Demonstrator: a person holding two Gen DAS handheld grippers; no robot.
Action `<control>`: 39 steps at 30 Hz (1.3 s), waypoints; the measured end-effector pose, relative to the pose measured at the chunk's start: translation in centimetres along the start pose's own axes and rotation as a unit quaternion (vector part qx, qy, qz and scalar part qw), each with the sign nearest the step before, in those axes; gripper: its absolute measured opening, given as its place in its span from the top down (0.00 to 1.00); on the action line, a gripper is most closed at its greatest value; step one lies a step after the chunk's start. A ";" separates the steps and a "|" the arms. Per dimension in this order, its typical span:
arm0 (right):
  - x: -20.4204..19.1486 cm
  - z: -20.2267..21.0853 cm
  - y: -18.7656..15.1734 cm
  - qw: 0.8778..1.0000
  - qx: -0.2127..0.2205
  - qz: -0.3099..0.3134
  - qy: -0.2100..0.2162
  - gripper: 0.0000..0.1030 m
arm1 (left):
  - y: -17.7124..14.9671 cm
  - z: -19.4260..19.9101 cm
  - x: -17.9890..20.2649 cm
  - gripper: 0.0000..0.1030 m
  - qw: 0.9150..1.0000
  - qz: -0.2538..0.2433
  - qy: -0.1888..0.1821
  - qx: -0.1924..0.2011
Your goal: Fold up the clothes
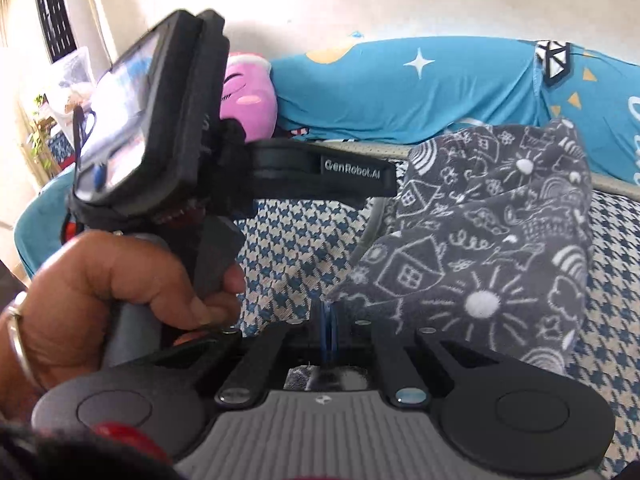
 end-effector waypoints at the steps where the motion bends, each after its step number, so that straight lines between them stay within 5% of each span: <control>1: 0.1 -0.3 -0.2 1.000 -0.004 -0.003 0.000 0.94 | 0.0 -0.1 -0.2 0.00 1.000 0.000 -0.001 -0.002; 9: 0.9 -2.3 -1.5 0.999 -0.029 0.000 -0.018 0.91 | -0.3 0.3 -0.7 0.00 1.000 -0.004 -0.014 -0.009; 21: 0.6 4.6 -0.7 0.999 -0.003 0.005 -0.037 0.88 | -1.2 2.0 -1.3 0.00 0.999 -0.019 -0.044 -0.010; 31: -1.9 7.1 -2.8 0.999 -0.016 0.037 -0.034 0.79 | -2.5 3.9 -1.3 0.00 0.985 0.015 -0.165 -0.048; 39: -2.2 8.3 -4.0 0.998 -0.026 0.046 -0.036 0.73 | -3.9 4.0 0.8 0.00 0.971 0.005 -0.225 -0.082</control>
Point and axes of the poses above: each gripper's, at about its wrist camera, not at the fingertips, and z roughly against the way its jaws point, x to its right, y to its top, the point moved 3 cm from there along -z, roughly the way its jaws point, and after that the axes turned 8 degrees about x, right-handed, at the moved point
